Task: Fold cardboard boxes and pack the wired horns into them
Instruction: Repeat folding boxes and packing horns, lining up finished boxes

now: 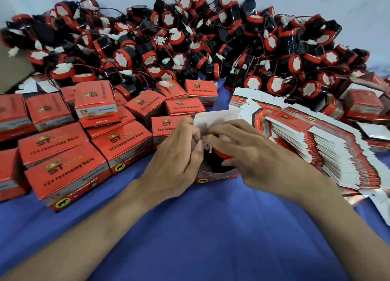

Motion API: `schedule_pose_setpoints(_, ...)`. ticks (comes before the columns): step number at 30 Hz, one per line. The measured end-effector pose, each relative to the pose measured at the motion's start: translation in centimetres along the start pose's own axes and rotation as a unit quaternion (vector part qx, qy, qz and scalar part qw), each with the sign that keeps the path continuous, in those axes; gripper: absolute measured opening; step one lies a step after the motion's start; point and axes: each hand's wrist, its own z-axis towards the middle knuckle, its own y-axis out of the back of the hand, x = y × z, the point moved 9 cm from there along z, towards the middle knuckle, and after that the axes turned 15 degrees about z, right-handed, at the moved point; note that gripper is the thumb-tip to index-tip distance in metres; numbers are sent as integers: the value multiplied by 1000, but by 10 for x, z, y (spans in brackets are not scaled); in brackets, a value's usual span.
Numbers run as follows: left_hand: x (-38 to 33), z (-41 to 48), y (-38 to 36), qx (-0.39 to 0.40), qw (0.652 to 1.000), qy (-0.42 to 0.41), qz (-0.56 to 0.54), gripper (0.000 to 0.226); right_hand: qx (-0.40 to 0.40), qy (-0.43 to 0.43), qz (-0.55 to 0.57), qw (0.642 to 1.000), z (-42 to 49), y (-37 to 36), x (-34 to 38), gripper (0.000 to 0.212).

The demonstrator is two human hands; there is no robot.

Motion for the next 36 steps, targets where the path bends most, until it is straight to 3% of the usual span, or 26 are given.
schedule_pose_setpoints(7, 18, -1, -2, 4, 996, 74, -39, 26, -57, 66, 59, 994, 1, 17, 8, 59)
schedule_pose_setpoints(12, 15, 0, -4, 17, 997, 62, -38, 28, -11, 52, 81, 995, -1, 4, 5, 68)
schedule_pose_setpoints(17, 17, -1, -7, 19, 997, 57, -43, 28, -28, 7, 24, 999, -2, -4, 5, 35)
schedule_pose_setpoints(21, 16, -1, -6, 20, 998, 58, -34, 32, -105, -5, -41, 994, -2, -3, 8, 48)
schedule_pose_setpoints(25, 16, -1, -6, 26, 997, 52, -42, 35, -167, 1, -67, 984, 5, -9, 20, 48)
schedule_pose_setpoints(32, 21, 1, -9, 43, 989, 65, -127, 27, -223, 13, -34, 974, 2, -5, 22, 34)
schedule_pose_setpoints(36, 17, 1, -10, 58, 986, 42, -150, 37, -273, 8, -17, 962, 1, -2, 23, 16)
